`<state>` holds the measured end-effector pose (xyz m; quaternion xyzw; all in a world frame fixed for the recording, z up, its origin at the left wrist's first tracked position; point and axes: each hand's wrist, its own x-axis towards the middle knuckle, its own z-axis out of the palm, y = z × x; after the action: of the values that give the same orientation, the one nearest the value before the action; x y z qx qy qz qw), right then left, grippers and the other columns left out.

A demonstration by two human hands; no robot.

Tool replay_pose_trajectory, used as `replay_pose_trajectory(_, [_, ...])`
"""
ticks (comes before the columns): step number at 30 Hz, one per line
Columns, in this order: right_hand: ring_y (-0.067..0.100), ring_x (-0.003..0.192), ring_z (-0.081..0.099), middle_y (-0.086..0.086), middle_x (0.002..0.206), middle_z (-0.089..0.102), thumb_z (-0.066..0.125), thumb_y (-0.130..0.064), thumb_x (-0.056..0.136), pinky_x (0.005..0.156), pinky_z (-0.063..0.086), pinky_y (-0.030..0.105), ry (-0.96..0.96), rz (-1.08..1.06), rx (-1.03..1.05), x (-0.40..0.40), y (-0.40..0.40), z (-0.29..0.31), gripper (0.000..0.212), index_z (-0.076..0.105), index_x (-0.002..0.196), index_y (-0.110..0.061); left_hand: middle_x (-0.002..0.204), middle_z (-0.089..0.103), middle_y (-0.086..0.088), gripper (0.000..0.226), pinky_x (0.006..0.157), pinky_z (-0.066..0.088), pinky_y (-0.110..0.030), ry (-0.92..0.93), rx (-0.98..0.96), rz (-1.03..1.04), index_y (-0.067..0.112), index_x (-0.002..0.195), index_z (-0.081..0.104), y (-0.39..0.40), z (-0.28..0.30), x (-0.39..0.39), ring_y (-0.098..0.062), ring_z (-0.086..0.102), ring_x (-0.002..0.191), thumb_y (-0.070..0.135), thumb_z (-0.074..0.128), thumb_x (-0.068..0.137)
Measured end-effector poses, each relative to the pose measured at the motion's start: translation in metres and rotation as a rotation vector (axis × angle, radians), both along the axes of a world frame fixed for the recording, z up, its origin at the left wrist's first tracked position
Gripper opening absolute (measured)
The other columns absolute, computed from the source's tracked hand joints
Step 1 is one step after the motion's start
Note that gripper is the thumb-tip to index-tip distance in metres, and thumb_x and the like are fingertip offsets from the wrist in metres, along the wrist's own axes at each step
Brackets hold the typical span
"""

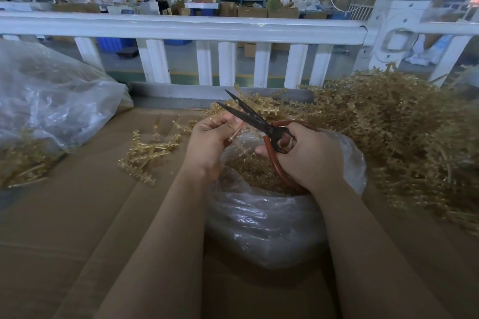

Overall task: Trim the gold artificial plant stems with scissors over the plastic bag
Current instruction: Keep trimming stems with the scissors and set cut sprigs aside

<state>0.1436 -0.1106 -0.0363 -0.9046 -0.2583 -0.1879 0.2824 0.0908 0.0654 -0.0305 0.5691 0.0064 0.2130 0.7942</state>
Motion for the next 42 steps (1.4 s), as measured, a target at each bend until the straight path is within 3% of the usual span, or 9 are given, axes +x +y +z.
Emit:
replay_pose_trajectory(5, [-0.011, 0.059, 0.044, -0.025, 0.064, 0.055, 0.061, -0.082, 0.073, 0.05, 0.029, 0.014, 0.016, -0.007, -0.01, -0.0004, -0.0003, 0.0008, 0.04, 0.056, 0.086, -0.044, 0.068, 0.066, 0.004, 0.024, 0.067, 0.047, -0.022, 0.041, 0.022, 0.028, 0.013, 0.073, 0.062, 0.0013, -0.0009, 0.0003, -0.009, 0.058, 0.064, 0.001, 0.059, 0.094])
replay_pose_trajectory(11, [-0.011, 0.057, 0.044, -0.026, 0.062, 0.052, 0.058, -0.084, 0.073, 0.049, 0.028, 0.013, 0.023, 0.005, -0.013, 0.0001, -0.0012, -0.0017, 0.041, 0.051, 0.086, -0.046, 0.072, 0.066, 0.002, 0.024, 0.062, 0.047, -0.02, -0.005, 0.084, 0.087, 0.017, 0.084, 0.065, 0.0, 0.0001, -0.0002, -0.011, 0.056, 0.064, -0.006, 0.06, 0.09])
replay_pose_trajectory(16, [-0.017, 0.062, 0.035, -0.031, 0.068, 0.047, 0.057, -0.083, 0.075, 0.054, 0.025, 0.009, -0.031, 0.008, 0.019, 0.0014, -0.0005, -0.0042, 0.048, 0.062, 0.1, -0.042, 0.072, 0.065, 0.0, 0.028, 0.063, 0.047, -0.022, -0.033, 0.088, 0.081, 0.016, 0.082, 0.066, 0.0003, -0.0005, -0.0007, -0.013, 0.054, 0.065, -0.009, 0.058, 0.089])
replay_pose_trajectory(20, [-0.013, 0.059, 0.039, -0.027, 0.062, 0.047, 0.057, -0.081, 0.078, 0.051, 0.025, 0.013, -0.049, 0.003, 0.013, 0.0002, -0.0004, -0.0039, 0.04, 0.051, 0.084, -0.042, 0.072, 0.066, 0.003, 0.029, 0.066, 0.047, -0.025, -0.018, 0.15, 0.081, 0.017, 0.083, 0.066, -0.0028, -0.0007, -0.0009, -0.013, 0.056, 0.066, -0.01, 0.056, 0.088])
replay_pose_trajectory(23, [-0.01, 0.057, 0.041, -0.023, 0.059, 0.049, 0.06, -0.079, 0.078, 0.048, 0.026, 0.015, -0.057, -0.006, 0.02, 0.0002, -0.0004, -0.0043, 0.04, 0.049, 0.078, -0.04, 0.078, 0.068, -0.001, 0.031, 0.072, 0.05, -0.033, -0.043, 0.201, 0.114, 0.017, 0.08, 0.069, -0.0049, -0.0009, -0.0018, -0.021, 0.059, 0.076, -0.01, 0.058, 0.087])
replay_pose_trajectory(26, [-0.01, 0.059, 0.044, -0.023, 0.061, 0.052, 0.058, -0.081, 0.077, 0.049, 0.028, 0.016, -0.04, 0.007, 0.019, 0.0014, -0.0003, -0.0056, 0.041, 0.052, 0.081, -0.041, 0.082, 0.061, -0.014, 0.013, 0.073, 0.049, -0.035, -0.06, 0.233, 0.124, 0.0, 0.089, 0.063, -0.0048, -0.0018, -0.0014, -0.025, 0.053, 0.077, -0.012, 0.058, 0.089])
replay_pose_trajectory(31, [-0.01, 0.055, 0.039, -0.024, 0.058, 0.044, 0.047, -0.081, 0.077, 0.048, 0.023, 0.015, -0.079, -0.016, 0.042, 0.0005, 0.0003, -0.0057, 0.04, 0.047, 0.081, -0.041, 0.086, 0.054, -0.02, 0.026, 0.07, 0.045, -0.038, -0.065, 0.169, 0.128, 0.005, 0.093, 0.058, -0.0048, -0.0022, 0.0014, -0.029, 0.049, 0.077, -0.02, 0.054, 0.086])
replay_pose_trajectory(35, [-0.008, 0.058, 0.045, -0.023, 0.06, 0.048, 0.053, -0.072, 0.083, 0.048, 0.029, 0.018, -0.084, -0.013, 0.035, 0.0021, 0.0005, -0.0078, 0.033, 0.05, 0.081, -0.04, 0.08, 0.069, -0.008, 0.012, 0.071, 0.056, -0.034, -0.037, 0.198, 0.161, 0.002, 0.096, 0.064, -0.0036, -0.0045, 0.0017, -0.02, 0.064, 0.071, -0.007, 0.062, 0.089])
replay_pose_trajectory(42, [-0.011, 0.059, 0.043, -0.025, 0.062, 0.047, 0.039, -0.076, 0.08, 0.049, 0.029, 0.016, -0.097, -0.002, 0.066, 0.0018, 0.001, -0.0073, 0.039, 0.053, 0.085, -0.04, 0.069, 0.067, -0.004, 0.012, 0.07, 0.052, -0.031, 0.002, 0.235, 0.211, 0.003, 0.087, 0.069, -0.0065, -0.0041, 0.0021, -0.014, 0.057, 0.062, 0.004, 0.06, 0.095])
